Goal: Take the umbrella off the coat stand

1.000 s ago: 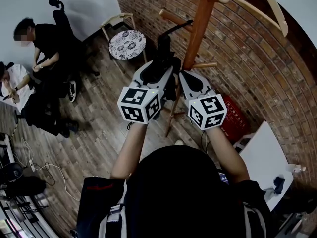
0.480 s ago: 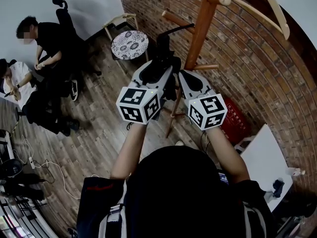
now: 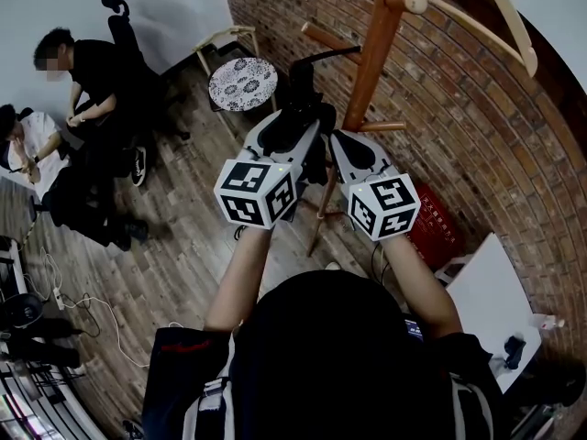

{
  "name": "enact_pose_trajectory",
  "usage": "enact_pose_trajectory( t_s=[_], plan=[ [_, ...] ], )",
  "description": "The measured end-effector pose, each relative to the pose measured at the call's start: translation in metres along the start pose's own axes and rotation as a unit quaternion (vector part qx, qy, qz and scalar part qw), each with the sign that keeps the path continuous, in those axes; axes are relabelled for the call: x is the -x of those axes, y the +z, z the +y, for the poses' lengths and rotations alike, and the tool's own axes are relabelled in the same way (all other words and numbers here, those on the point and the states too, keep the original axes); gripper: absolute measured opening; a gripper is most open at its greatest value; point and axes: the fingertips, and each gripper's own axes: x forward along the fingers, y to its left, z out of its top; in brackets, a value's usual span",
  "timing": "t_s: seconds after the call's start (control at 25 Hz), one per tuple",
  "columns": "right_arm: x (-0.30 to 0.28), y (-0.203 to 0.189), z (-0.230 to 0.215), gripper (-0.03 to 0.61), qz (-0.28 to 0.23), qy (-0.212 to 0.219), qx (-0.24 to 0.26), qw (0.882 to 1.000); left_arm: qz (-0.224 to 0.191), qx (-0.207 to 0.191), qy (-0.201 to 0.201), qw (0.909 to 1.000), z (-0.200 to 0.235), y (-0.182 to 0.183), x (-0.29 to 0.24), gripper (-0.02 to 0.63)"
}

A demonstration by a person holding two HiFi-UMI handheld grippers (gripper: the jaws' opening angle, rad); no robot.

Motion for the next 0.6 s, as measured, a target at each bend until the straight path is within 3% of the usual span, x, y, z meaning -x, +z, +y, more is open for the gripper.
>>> enact_pose_trajectory(
  t_s=[0.6],
  plan=[
    [-0.0071,0.0016,0.0035,0.028,-0.002,0.017,0.001,1.0,-0.013,-0.002,0.018,0.9998,0.0075,0.009,0.0043,0.221]
  ],
)
